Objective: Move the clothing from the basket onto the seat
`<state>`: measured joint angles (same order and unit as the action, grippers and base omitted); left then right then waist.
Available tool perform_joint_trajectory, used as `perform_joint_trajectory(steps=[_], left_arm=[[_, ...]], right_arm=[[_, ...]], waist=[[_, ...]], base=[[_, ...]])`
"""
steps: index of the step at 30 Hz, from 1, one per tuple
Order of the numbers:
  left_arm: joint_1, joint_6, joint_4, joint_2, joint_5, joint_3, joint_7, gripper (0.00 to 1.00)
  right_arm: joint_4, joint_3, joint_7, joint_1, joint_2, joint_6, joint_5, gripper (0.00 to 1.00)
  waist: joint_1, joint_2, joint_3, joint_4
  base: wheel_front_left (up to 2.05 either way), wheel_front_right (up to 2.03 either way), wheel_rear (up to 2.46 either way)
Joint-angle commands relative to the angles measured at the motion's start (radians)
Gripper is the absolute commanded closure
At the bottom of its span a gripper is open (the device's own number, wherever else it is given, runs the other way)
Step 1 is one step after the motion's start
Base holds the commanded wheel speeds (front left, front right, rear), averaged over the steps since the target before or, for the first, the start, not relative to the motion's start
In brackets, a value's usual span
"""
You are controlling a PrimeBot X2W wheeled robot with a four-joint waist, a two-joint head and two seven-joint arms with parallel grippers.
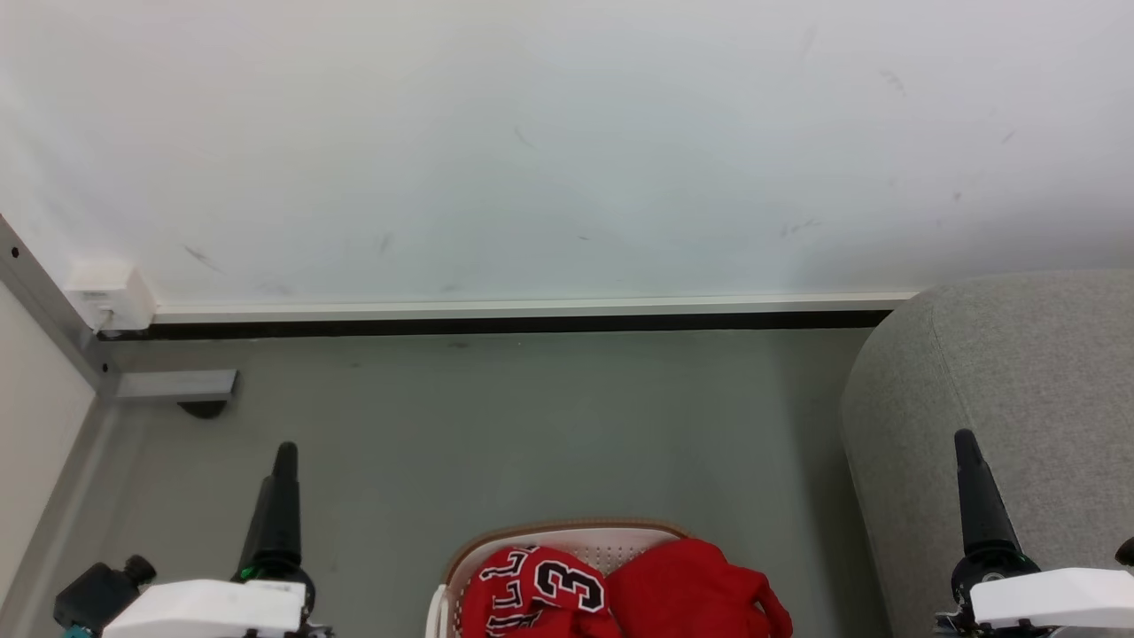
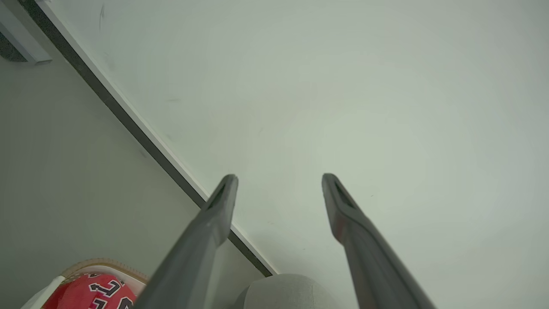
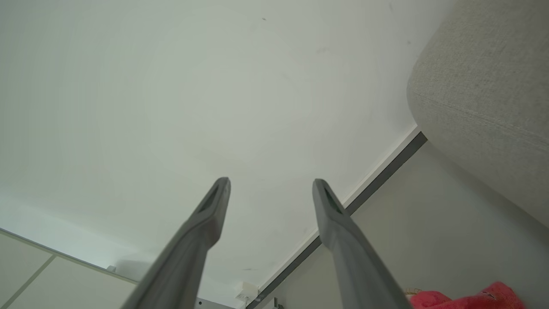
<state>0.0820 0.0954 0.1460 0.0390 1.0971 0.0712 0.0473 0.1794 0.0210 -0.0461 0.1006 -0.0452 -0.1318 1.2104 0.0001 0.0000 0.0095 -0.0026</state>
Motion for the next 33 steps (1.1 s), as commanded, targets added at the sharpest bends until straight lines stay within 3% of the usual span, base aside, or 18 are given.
perform_joint_trajectory(steps=[1,18,33], left_arm=[[0.012,-0.005,-0.023,0.008,-0.05,-0.007,0.012,0.0],[-0.006,-0.068,-0.023,0.01,-0.417,-0.065,0.067,0.0],[-0.014,-0.089,-0.023,0.012,-0.62,-0.082,0.109,0.0]], right_arm=[[-0.022,0.008,-0.013,0.028,-0.017,0.001,-0.048,0.0],[-0.015,0.08,-0.067,0.03,-0.042,0.001,-0.424,0.0],[0.023,0.102,-0.109,0.032,-0.025,0.001,-0.628,0.0]], waist=[[-0.0001,0.0,0.0,0.0],[-0.0001,0.0,-0.009,0.006],[-0.0001,0.0,-0.016,0.007]], base=[[0.0,0.0,0.0],[0.0,0.0,0.0],[0.0,0.0,0.0]])
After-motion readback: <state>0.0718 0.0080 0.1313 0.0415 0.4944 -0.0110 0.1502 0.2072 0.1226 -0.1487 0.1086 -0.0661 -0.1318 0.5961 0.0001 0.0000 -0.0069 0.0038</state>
